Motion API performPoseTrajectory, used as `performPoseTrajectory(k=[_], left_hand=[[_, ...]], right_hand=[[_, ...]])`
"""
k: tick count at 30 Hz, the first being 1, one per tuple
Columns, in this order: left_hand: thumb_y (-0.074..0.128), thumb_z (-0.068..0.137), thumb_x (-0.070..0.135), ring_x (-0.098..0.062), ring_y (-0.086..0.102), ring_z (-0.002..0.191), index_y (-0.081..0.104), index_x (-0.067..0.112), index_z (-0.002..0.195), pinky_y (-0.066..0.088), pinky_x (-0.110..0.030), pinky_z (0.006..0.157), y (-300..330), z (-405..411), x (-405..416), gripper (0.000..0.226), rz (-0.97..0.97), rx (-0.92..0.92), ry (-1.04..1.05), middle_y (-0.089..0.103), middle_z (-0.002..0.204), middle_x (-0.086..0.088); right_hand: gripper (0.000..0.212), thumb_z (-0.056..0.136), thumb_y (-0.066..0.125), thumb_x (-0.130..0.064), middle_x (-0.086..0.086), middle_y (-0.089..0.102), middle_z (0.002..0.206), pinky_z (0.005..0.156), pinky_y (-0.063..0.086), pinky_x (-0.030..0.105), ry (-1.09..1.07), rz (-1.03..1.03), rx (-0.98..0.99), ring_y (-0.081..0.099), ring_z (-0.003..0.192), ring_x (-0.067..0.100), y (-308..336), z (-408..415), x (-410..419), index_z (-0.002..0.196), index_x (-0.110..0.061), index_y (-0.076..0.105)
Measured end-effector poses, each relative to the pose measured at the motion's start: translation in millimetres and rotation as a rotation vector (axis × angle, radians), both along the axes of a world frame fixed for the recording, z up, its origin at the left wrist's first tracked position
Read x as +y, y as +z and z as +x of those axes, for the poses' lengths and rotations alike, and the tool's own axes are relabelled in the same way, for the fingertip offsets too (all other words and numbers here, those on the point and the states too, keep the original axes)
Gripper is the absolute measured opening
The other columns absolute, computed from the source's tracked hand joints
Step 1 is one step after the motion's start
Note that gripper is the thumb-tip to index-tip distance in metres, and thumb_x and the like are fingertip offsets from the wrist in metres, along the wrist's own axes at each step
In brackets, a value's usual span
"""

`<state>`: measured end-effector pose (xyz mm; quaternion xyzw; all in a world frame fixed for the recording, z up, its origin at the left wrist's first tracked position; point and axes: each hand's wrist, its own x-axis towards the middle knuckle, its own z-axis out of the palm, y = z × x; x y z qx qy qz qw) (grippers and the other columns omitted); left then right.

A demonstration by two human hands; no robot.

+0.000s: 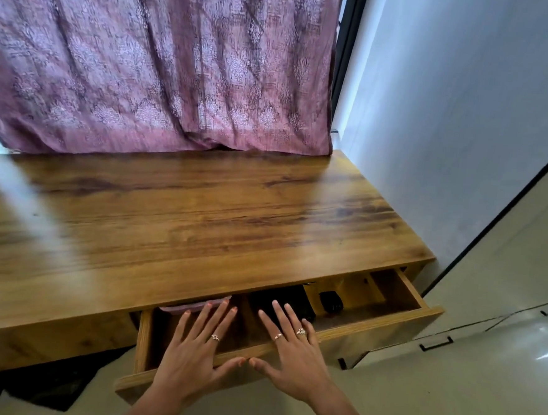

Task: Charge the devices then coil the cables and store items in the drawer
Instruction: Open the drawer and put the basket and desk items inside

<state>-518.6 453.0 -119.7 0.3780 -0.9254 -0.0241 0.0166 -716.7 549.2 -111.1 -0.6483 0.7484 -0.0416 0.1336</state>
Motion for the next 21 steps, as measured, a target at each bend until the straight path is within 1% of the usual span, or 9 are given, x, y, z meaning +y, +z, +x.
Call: performPoseTrajectory(k=[3,5,8,10,12,13,17,19,21], left_hand=[[0.031,0.079,0.08,-0.024,0.009,0.145,0.026,0.028,0.148,0.002,-0.048,0.114,0.9,-6.2,-13.0,0.086,-0.029,0.004,0.033,0.019,0.158,0.0],[0.029,0.079,0.081,-0.025,0.006,0.144,0.023,0.027,0.148,0.002,-0.049,0.114,3.5,-7.8,-20.6,0.087,-0.037,-0.005,0.028,0.011,0.158,-0.001],[0.025,0.081,0.079,-0.026,0.006,0.145,0.022,0.024,0.148,0.002,-0.051,0.114,10.7,-9.2,-32.6,0.087,-0.076,-0.028,0.019,0.011,0.158,-0.003],[0.024,0.083,0.077,-0.028,0.01,0.145,0.019,0.02,0.149,0.005,-0.051,0.114,15.0,-12.6,-40.4,0.087,-0.101,-0.03,-0.003,0.013,0.158,-0.006],[0.023,0.085,0.074,-0.029,0.022,0.143,0.021,0.017,0.148,0.012,-0.051,0.114,18.6,-16.4,-50.1,0.085,-0.1,-0.032,-0.043,0.025,0.156,-0.009],[0.022,0.086,0.073,-0.029,0.029,0.141,0.025,0.017,0.147,0.018,-0.052,0.113,20.0,-18.9,-57.0,0.083,-0.097,-0.035,-0.073,0.031,0.153,-0.009],[0.026,0.087,0.068,-0.025,0.042,0.133,0.037,0.017,0.143,0.039,-0.05,0.103,25.2,-29.0,-84.8,0.076,-0.121,-0.044,-0.269,0.043,0.146,-0.008],[0.03,0.086,0.068,-0.024,0.044,0.132,0.038,0.017,0.142,0.041,-0.047,0.101,27.8,-33.2,-99.3,0.077,-0.139,-0.059,-0.344,0.044,0.145,-0.007],[0.029,0.088,0.067,-0.027,0.033,0.138,0.027,0.017,0.147,0.032,-0.048,0.106,28.7,-39.2,-112.8,0.078,-0.16,-0.075,-0.409,0.032,0.151,-0.009]], right_hand=[[0.08,0.078,0.019,-0.082,-0.015,-0.038,0.149,0.112,-0.022,0.041,0.002,-0.01,0.01,-0.036,0.138,0.014,1.8,-6.0,-12.8,0.137,-0.053,-0.027],[0.08,0.079,0.017,-0.081,-0.012,-0.038,0.15,0.113,-0.021,0.043,0.003,-0.019,0.021,-0.037,0.138,0.014,1.0,-6.6,-22.7,0.137,-0.052,-0.029],[0.079,0.082,0.02,-0.076,-0.009,-0.033,0.153,0.112,-0.023,0.043,0.011,-0.06,0.027,-0.037,0.137,0.01,0.1,-9.1,-31.1,0.14,-0.048,-0.026],[0.076,0.088,0.028,-0.067,-0.002,-0.01,0.16,0.114,-0.009,0.045,0.007,-0.137,0.125,-0.022,0.143,0.015,-5.9,-11.8,-29.0,0.149,-0.038,-0.008],[0.069,0.091,0.033,-0.058,0.004,0.015,0.159,0.112,0.011,0.05,-0.022,-0.217,0.186,0.003,0.146,0.022,-12.3,-11.6,-27.0,0.151,-0.028,0.016],[0.067,0.091,0.034,-0.055,0.006,0.019,0.158,0.111,0.015,0.051,-0.033,-0.255,0.203,0.01,0.146,0.024,-14.3,-12.1,-29.3,0.15,-0.025,0.022],[0.067,0.091,0.035,-0.047,0.004,0.017,0.159,0.112,0.015,0.053,0.039,-0.332,0.29,0.014,0.146,0.022,-16.6,-22.6,-52.6,0.15,-0.02,0.022],[0.068,0.091,0.038,-0.044,0.002,0.017,0.159,0.114,0.013,0.051,0.115,-0.327,0.314,0.014,0.146,0.019,-16.3,-28.1,-64.7,0.151,-0.018,0.02],[0.067,0.091,0.039,-0.042,0.003,0.023,0.158,0.113,0.016,0.049,0.196,-0.349,0.337,0.017,0.146,0.019,-17.1,-36.6,-76.4,0.15,-0.017,0.022]])
